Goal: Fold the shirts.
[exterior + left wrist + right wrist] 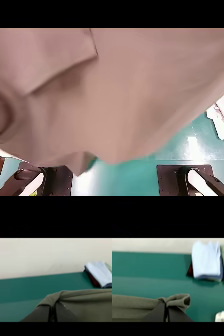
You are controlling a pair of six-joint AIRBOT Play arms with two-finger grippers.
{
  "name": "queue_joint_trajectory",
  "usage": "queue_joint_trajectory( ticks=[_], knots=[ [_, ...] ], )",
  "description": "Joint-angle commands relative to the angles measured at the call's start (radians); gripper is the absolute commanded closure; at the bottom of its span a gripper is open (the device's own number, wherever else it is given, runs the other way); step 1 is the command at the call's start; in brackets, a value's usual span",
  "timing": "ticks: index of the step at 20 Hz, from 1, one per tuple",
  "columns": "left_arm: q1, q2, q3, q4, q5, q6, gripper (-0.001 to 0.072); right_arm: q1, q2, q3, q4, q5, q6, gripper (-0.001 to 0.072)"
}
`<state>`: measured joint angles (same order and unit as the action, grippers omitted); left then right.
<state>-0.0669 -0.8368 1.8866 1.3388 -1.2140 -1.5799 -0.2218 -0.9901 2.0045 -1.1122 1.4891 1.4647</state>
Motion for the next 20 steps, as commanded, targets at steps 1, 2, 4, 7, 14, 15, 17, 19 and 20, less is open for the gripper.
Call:
queue_joint_trajectory(
  ticks=[1, 2, 4, 7, 14, 15, 17, 19, 20],
  knots=[
    [0.001, -0.117, -0.215, 0.024, -0.077, -0.011, 0.0679, 0.028, -0.068, -0.162, -0.046, 0.049, 0.037, 0.0694],
    [0.001, -0.172, -0.277, 0.009, -0.072, -0.011, 0.0679, 0.059, -0.112, -0.196, -0.089, 0.065, 0.039, 0.0694],
    [0.001, -0.283, -0.369, -0.018, -0.042, -0.011, 0.0678, 0.126, -0.211, -0.261, -0.175, 0.071, 0.04, 0.0694],
    [0.001, -0.464, -0.404, -0.032, -0.001, -0.01, 0.0678, 0.187, -0.399, -0.333, -0.199, 0.071, 0.04, 0.0694],
    [0.001, -0.671, -0.402, -0.038, 0.24, 0.017, 0.0678, 0.2, -0.723, -0.216, -0.196, -0.032, 0.034, 0.0694],
    [0.001, -0.671, -0.401, -0.038, 0.27, 0.016, 0.0678, 0.2, -0.74, -0.175, -0.196, -0.032, 0.034, 0.0694],
    [0.001, -0.665, -0.393, -0.037, 0.258, 0.017, 0.0677, 0.2, -0.743, -0.134, -0.198, -0.027, 0.033, 0.0694],
    [0.001, -0.654, -0.393, -0.033, 0.149, 0.017, 0.0678, 0.2, -0.713, -0.166, -0.2, -0.016, 0.008, 0.0694],
    [0.001, -0.654, -0.394, -0.031, 0.08, 0.018, 0.0678, 0.2, -0.689, -0.209, -0.2, -0.02, 0.008, 0.0694]
  ],
)
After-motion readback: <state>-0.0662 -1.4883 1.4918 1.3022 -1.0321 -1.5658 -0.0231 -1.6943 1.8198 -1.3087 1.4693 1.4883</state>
